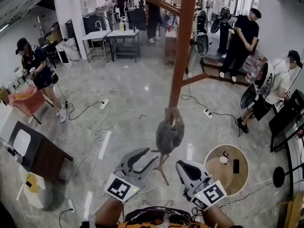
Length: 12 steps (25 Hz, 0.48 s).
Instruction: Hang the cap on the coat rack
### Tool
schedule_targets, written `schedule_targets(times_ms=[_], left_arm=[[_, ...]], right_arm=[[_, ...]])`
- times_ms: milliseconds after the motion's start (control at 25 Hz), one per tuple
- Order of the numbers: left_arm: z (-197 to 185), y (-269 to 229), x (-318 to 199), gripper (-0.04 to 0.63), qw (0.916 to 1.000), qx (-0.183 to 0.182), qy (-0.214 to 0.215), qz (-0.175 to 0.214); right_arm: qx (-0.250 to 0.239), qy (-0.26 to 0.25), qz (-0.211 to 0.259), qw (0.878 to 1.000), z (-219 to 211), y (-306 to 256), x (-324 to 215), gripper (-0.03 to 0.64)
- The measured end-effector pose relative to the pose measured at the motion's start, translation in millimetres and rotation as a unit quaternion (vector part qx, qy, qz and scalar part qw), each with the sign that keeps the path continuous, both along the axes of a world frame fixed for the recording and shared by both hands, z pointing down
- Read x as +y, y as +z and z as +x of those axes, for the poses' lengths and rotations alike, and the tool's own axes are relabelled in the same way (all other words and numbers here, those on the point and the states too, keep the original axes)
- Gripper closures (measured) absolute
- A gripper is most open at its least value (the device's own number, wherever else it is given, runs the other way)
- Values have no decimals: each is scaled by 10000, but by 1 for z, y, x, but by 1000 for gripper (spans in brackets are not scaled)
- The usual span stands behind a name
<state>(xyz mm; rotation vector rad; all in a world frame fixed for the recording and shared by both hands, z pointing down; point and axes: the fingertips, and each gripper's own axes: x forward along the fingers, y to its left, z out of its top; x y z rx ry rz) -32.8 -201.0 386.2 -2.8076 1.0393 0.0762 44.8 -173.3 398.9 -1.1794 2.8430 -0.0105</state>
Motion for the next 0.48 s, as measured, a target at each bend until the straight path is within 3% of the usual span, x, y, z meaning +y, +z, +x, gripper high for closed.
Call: schedule_targets(times_ms=[200,320,480], left_arm=[[-4,3,17,454,10000,-22,59,-33],[-10,3,21,525,9999,44,12,-119],[-15,4,20,555,9998,86,-76,-185]], right_arm=[[17,-24,23,10000,-1,0,4,595],[24,3,14,10000,2,0,6,595],[38,-6,-34,10000,5,4,5,595]])
